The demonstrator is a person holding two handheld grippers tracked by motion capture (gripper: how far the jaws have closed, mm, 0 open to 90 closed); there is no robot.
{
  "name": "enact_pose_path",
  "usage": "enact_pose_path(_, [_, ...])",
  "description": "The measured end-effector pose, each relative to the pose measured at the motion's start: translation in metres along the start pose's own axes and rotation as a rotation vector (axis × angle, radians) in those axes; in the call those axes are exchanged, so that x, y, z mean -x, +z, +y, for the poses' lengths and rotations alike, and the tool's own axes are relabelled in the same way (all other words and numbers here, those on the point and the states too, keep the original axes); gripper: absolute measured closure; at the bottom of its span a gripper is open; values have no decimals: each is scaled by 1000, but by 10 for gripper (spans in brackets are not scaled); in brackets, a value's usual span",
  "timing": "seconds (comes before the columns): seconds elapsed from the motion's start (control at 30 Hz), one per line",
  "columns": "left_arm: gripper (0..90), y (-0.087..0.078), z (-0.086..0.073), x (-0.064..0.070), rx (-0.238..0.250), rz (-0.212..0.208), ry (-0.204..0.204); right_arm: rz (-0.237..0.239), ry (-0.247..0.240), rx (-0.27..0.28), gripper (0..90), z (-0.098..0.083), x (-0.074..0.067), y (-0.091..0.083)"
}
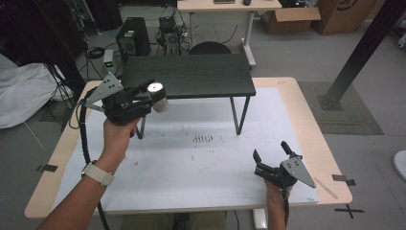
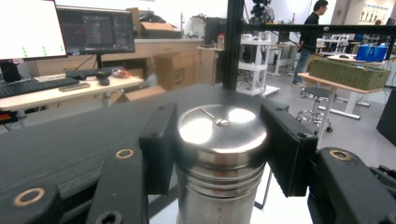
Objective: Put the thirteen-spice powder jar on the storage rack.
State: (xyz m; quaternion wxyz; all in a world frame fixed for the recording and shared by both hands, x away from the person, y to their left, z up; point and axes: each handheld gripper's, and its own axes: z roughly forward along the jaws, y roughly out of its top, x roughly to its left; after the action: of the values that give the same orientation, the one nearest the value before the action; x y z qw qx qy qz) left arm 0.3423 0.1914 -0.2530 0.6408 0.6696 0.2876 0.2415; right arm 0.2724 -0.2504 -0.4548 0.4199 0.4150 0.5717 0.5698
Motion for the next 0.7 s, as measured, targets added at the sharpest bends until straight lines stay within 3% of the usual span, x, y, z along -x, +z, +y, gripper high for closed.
enact_pose_path(0.37, [491,15,20,-6,2,-5,17,0,-2,-1,1,0,0,0])
enact_pose_path(0.7, [491,41,30,-13,-24,1,18,-2,-1,-1,2,0,0,0])
